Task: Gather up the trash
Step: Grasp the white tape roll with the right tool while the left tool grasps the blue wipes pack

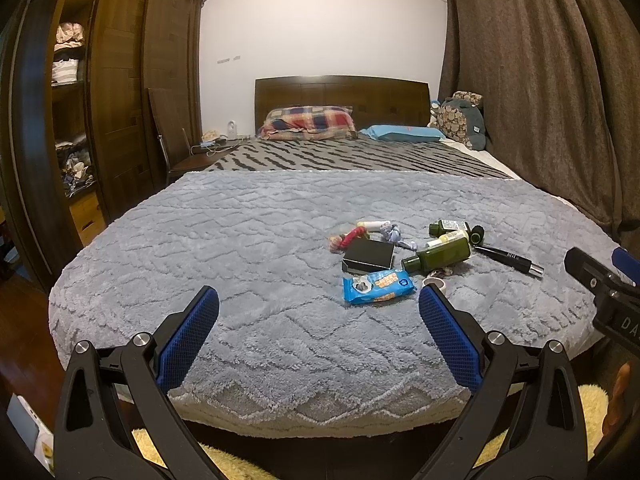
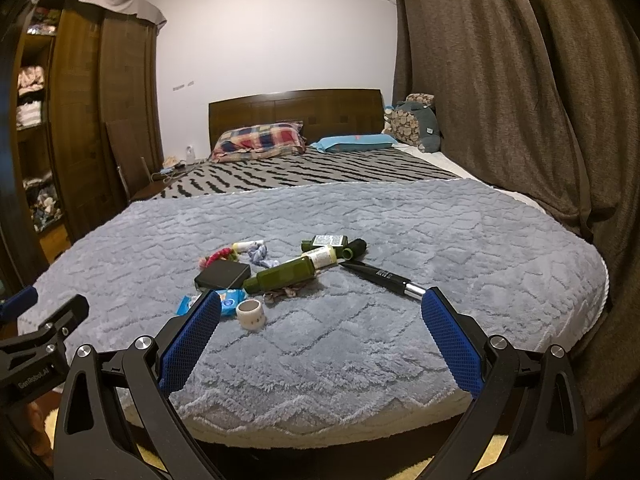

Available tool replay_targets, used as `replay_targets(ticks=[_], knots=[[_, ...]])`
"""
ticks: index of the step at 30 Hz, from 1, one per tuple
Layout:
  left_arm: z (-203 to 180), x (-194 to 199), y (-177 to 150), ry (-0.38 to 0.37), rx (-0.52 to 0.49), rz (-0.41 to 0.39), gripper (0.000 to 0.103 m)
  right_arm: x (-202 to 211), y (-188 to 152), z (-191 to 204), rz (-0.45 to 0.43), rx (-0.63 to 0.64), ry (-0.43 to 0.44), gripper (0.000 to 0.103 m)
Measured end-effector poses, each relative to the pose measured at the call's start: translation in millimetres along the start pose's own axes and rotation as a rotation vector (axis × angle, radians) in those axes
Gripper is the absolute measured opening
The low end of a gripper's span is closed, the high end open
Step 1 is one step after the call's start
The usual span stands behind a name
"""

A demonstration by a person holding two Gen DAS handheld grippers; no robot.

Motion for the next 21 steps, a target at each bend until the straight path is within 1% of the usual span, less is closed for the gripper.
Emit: replay_targets(ticks=[2,4,7,8,10,13,15,17,19,21], knots=[[0,-5,-3,-0.001,-0.011,0.009,0.095,-3,-2,0,-0.01,0.002,0.009,0.1],[1,-9,-7,-0.002,-0.018,0.02,0.095,-6,-4,-1,-0.018,0.03,0.005,0.1],[1,-20,-16,-0.011,-0.025,0.037,0.095,-15,-11,-5,-0.03,0.062,-0.02,0.1],[1,-23,-19,-0.012,-0.028,0.043,0.095,-20,-16,-6,-0.021,0.066,-0.03,0.1],[1,-31,-26,-0.013,-0.041,0.056,0.095,-30,-25,-9,0.01,0.055,-0.029,0.1],[2,-44,-38,0.001,-0.07,0.082,0.095,-49,-43,-7,0.111,-0.013,0.052,0.1],[5,-54,-47,-0.003,-0.059,0.105,0.093,-63,-55,-1,0.16,-0.047,0.109,0.1],[12,-64,-54,0.007,-0.031,0.137,0.093,-76,-65,9,0.179,-0.013,0.119,0.1],[17,-73,-58,0.011,-0.021,0.155,0.091,-88,-71,17,0.183,0.024,0.111,0.091],[21,-81,-63,0.015,-0.043,0.17,0.09,-103,-78,27,0.21,0.024,0.141,0.083]])
Point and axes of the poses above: each gripper's, at about its wrist camera, not at the fingertips, and x roughly against the way its jaws point, z to its left, y to its top, the point moved 5 cm from there along -x, roughly the way its jaws point, and after that the axes turned 14 degrees about -z, right-handed, at the moved point
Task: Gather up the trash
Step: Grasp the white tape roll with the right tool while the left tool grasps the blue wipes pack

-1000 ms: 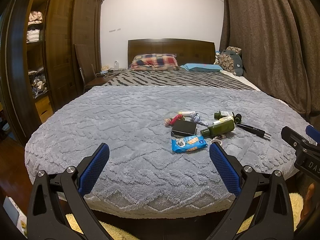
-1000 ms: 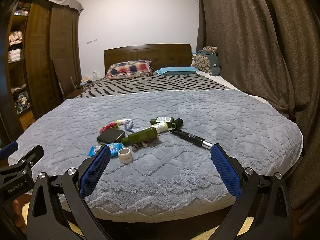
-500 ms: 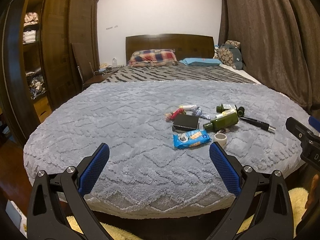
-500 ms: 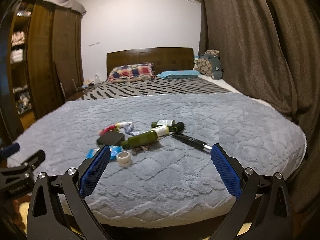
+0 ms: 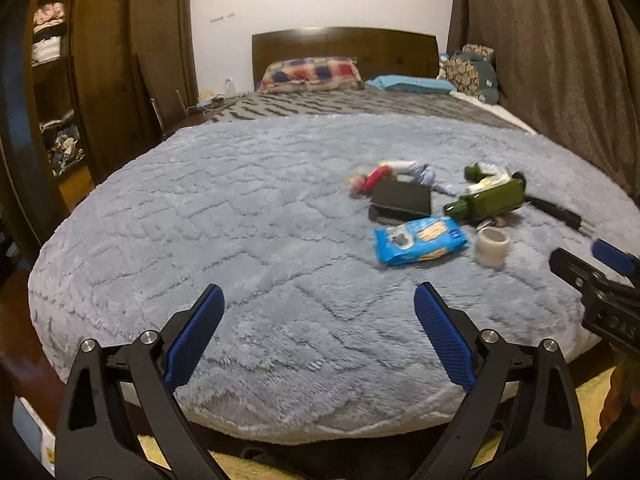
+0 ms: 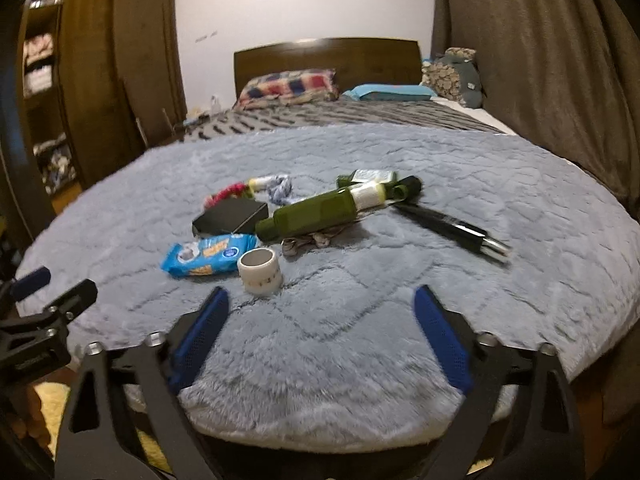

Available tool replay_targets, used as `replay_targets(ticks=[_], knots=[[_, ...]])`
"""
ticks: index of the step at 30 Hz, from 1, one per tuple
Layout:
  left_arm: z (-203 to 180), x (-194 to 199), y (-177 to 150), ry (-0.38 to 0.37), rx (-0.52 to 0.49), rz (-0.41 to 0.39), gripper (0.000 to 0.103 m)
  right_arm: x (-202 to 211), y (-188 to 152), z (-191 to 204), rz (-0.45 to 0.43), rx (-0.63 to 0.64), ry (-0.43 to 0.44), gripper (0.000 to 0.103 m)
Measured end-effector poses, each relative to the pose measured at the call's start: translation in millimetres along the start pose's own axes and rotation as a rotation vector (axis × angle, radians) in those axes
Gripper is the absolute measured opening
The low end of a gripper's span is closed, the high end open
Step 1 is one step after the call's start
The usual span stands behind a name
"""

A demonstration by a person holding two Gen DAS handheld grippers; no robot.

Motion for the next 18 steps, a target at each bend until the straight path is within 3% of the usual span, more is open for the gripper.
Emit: replay_targets(ticks=[5,8,14,18], knots=[[9,-14,-5,-0.018,-0.012,0.024,0.087,-40,-12,20,0.055,0.026,0.074,0.069],[8,-23,-8,-0.06,-0.005,0.041,0.083,-55,-15,30,0.064,0.04,0.077,0.064],[-29,-49,-10,-0.201,-0.038,0.061,0.082,-66,-18,27,0.055,0.049,0.088,0.035],[-55,-65,-9,-0.267,-0.044,0.066,0.082,-58,-14,13,0.042,0.031,0.077,0.034]])
Point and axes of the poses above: each gripper's, at about its wrist camera, not at the fingertips, and x roughly against the way its jaws point, z to its left, y to its top, the point moved 5 cm from there along -x, roughly the way its jaws point, and after that the axes turned 14 degrees about -z, right-handed, at the moved point
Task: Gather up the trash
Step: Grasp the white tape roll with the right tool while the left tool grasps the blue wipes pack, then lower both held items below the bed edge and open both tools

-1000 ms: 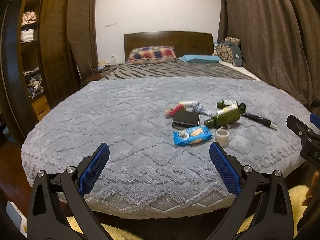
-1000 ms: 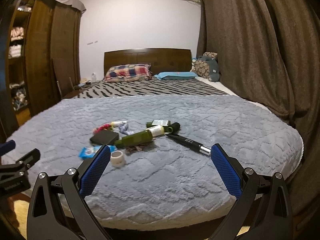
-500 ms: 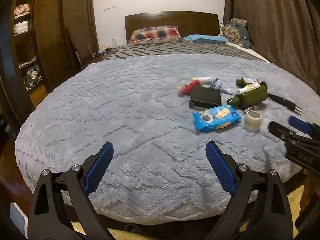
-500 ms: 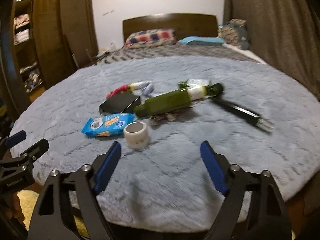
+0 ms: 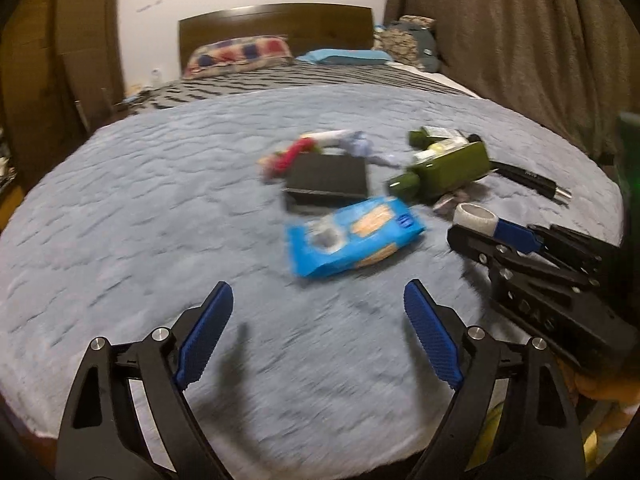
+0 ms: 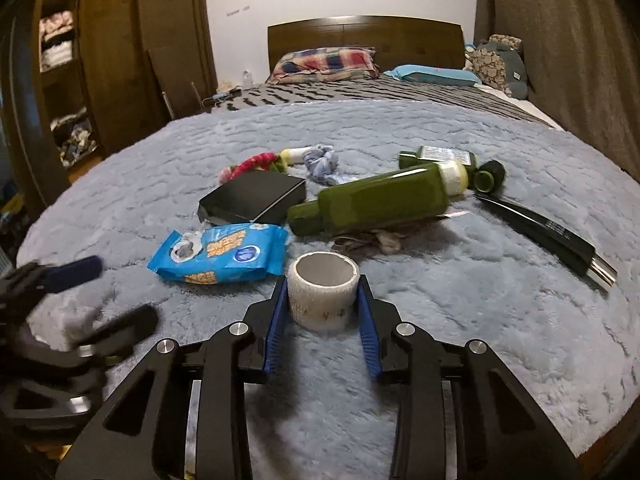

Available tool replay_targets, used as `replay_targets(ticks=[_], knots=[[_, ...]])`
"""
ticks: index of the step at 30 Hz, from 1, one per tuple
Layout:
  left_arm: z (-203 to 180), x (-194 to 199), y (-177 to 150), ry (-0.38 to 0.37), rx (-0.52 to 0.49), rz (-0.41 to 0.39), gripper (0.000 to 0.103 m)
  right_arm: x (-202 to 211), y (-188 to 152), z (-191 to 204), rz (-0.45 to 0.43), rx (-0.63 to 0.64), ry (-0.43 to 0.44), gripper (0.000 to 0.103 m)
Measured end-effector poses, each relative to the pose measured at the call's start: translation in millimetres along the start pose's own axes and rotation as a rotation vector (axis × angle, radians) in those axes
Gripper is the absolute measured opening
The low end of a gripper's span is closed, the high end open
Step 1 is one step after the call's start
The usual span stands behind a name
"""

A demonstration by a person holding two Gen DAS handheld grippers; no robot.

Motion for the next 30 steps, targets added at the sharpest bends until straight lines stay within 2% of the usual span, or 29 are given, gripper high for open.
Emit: replay_targets(ticks=[2,8,13,18,20,24,30], knots=[[-7,-9,4,-0.015,0.008,0.002,0.082,11,4,-11,-0.024,0.013,-0.055,0.034],[-21,-35,17,-0.032,0.044,0.012,0.083,34,11,-47,-0.061,-0.038,-0.118,0.034],[-31,-60,19,-0.005,0.022,0.058,0.089,37,6,-60,-0.056,-0.064,-0.127,0.034],[-31,-82,13,-0.021,0.048,0.11,0.089,35,0,-65,-0.039,-0.087,-0.119,0.034],[-29,-82,12,-0.018,0.055,0.101,0.083,35,-2,-67,-0.035,-0.09,-0.121,0.034],[-28,-72,12,-0.015,0.043,0.086,0.059,36,-3,-67,-0.034,-0.092,-0.119,0.034],[-28,-47,5,-0.016,0.036,0.074,0.045,43,-7,-54,-0.027,-0.077,-0.091,0.034]])
Point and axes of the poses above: each gripper's, at about its wrist camera, not at the fingertips, and x roughly against the way its jaws point, z to its left, y to its top, the point moved 5 cm from there along -x, roughly the way its jaws point, and after that the axes turned 14 degrees about -z, right-handed, at the moved point
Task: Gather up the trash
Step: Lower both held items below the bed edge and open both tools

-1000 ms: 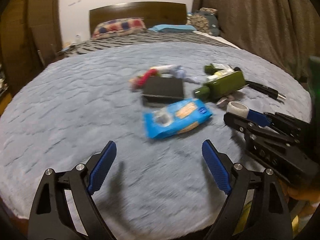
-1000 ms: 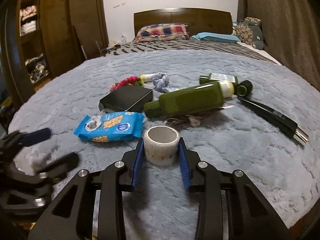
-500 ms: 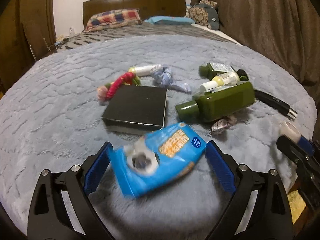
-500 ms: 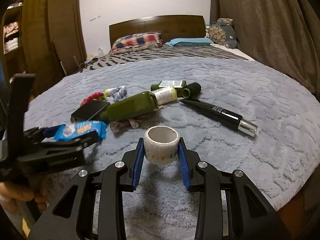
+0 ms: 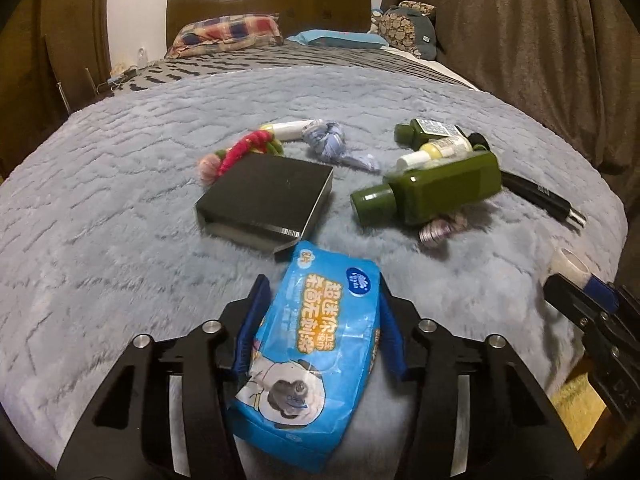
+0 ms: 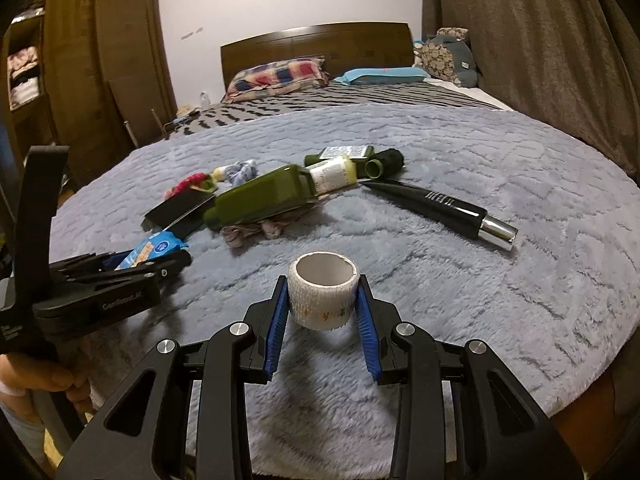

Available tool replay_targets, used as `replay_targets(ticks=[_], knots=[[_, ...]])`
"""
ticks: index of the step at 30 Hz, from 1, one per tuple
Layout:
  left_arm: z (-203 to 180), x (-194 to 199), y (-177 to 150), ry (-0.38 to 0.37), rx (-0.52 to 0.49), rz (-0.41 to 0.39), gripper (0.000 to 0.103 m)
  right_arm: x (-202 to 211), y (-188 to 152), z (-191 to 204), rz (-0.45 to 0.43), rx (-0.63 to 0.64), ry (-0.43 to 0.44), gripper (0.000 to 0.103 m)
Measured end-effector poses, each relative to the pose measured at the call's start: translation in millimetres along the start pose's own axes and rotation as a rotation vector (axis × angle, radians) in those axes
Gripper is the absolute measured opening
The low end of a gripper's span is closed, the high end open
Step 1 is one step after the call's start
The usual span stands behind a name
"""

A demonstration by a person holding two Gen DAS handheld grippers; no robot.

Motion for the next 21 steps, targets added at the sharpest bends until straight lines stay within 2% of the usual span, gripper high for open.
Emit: replay_targets(ticks=[5,11,16,21], knots=[[-1,33,-16,0.016,-0.018,-0.014,0.042,17,-10,14,0.02,0.017,0.046,0.034],[-6,85,-45,-0.006,-0.014,-0.022,0.041,42,-26,24,0.052,0.044,0.079,0.034],[-13,117,-72,-0.026,-0.019,0.008,0.041,59,-51,30,0.12,0.047,0.11,0.034],[-16,128,-103,-0.044,-0.01,0.073,0.041,65,-83,31,0.204,0.074,0.098,0.034]])
Point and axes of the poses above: each gripper's, at about its wrist camera, not at the fingertips, and x roughly against the way its jaws point, z to its left, y to its top, the point moved 5 cm from there along -x, roughly the way its jaws point, and after that the axes turned 14 degrees about -z, right-handed, at the moved point
